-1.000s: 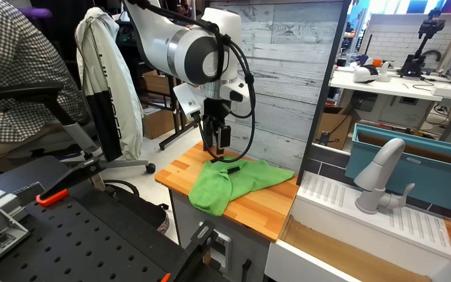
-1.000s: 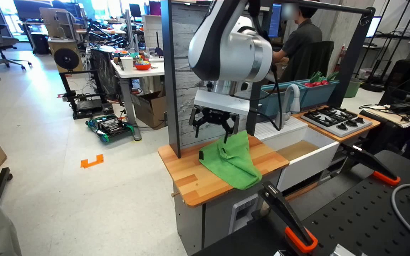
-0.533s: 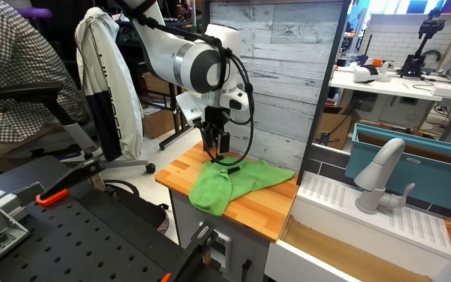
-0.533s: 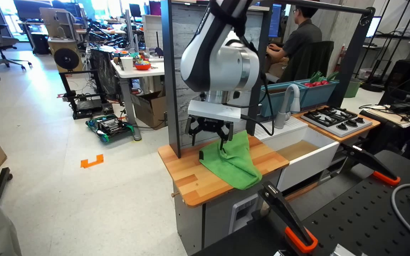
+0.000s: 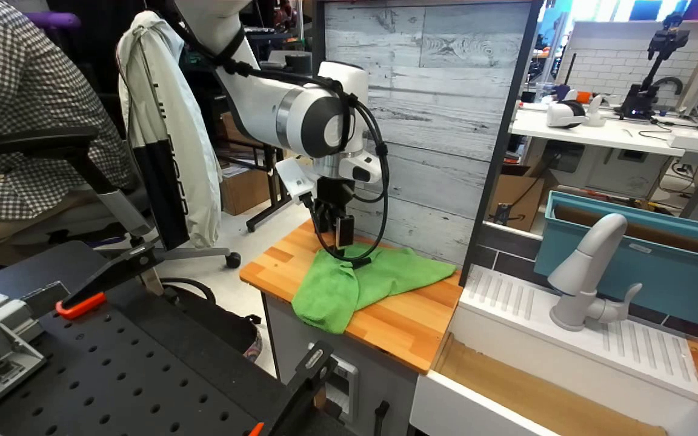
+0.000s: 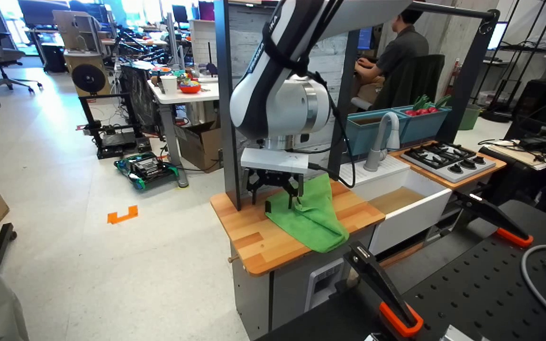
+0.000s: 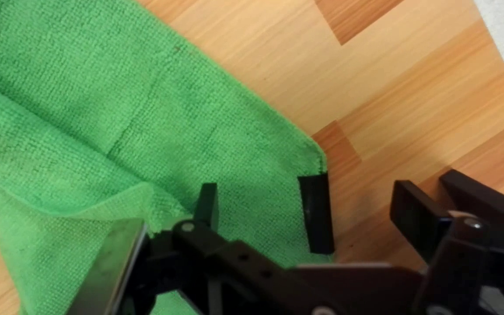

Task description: Fold the green towel from left to right then bottom to top

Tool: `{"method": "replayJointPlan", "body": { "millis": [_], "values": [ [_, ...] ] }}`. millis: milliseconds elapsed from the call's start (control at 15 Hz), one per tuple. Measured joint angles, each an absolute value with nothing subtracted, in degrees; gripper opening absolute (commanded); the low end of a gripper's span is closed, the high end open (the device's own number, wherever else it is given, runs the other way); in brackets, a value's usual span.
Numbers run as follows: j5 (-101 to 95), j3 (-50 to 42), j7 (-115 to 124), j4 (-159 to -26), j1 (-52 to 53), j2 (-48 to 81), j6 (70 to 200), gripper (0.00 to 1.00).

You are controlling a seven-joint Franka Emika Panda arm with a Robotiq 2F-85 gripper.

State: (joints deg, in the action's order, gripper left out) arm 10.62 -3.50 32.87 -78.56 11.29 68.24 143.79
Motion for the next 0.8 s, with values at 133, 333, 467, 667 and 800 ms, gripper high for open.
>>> {"method": "replayJointPlan", "body": {
  "millis": [133,333,467,667,800],
  "values": [
    [10.41,-4.29,33.88,-76.38,12.13,69.92,142.62,1.00],
    [9.96,-5.13,35.10,-73.51,13.09,72.13,141.20,0.74],
    [9.24,-5.44,35.67,-71.95,13.41,73.21,140.52,0.58],
    [8.11,-5.52,36.28,-69.99,13.64,73.58,138.84,0.36],
    [7.87,-5.57,36.34,-69.14,13.66,73.72,138.11,0.20]
  ]
}}
